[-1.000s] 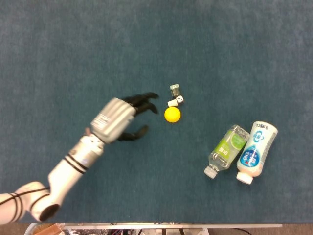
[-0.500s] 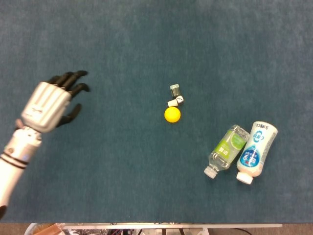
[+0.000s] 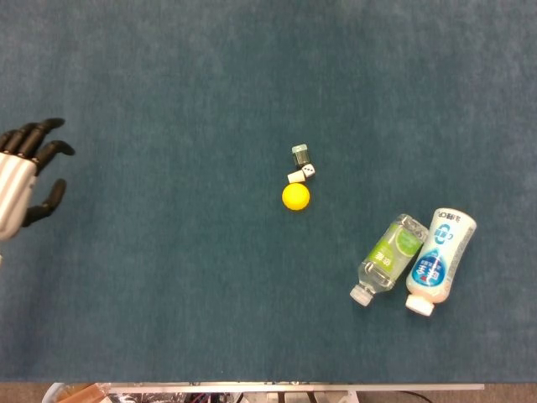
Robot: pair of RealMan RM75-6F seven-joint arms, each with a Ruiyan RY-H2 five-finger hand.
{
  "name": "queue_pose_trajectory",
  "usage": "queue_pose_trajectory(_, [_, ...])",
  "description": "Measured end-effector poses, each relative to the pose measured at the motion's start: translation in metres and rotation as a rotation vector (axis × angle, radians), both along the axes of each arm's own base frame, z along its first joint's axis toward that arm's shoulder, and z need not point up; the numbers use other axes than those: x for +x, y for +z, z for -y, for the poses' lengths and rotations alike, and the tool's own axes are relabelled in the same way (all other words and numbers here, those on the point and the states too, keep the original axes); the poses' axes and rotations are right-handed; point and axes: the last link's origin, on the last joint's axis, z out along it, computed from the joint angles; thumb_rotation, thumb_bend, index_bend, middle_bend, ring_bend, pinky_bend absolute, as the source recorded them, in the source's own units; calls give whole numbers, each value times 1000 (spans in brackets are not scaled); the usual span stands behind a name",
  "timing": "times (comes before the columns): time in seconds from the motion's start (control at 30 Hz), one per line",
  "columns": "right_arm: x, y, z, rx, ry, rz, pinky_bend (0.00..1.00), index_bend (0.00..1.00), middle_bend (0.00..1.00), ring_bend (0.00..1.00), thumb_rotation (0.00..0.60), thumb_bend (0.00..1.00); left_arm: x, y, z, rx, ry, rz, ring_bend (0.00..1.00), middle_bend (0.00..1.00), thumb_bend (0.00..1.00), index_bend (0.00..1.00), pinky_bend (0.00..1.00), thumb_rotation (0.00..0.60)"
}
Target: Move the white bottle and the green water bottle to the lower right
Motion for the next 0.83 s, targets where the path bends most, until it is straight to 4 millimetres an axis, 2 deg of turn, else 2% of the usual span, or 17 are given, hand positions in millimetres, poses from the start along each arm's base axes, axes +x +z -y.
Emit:
queue_pose_trajectory(0.23, [-8,-1,-16,-10,-82,17,412,411,359,276,600,0,-17,7,4,15,40,-4,181,166,401,345,265,600])
queue_pose_trajectory(0.6, [-26,0,-21,-27,-215,60,412,411,359,276,600,0,-28,6,2,-15,85,-32,179,165,401,345,265,600])
queue_pose_trajectory(0.83, [-31,-2,-22,-22,-227,80,412,411,360,276,600,0,-30,-3,4,-36,92,-46,179,165,401,344,265,600])
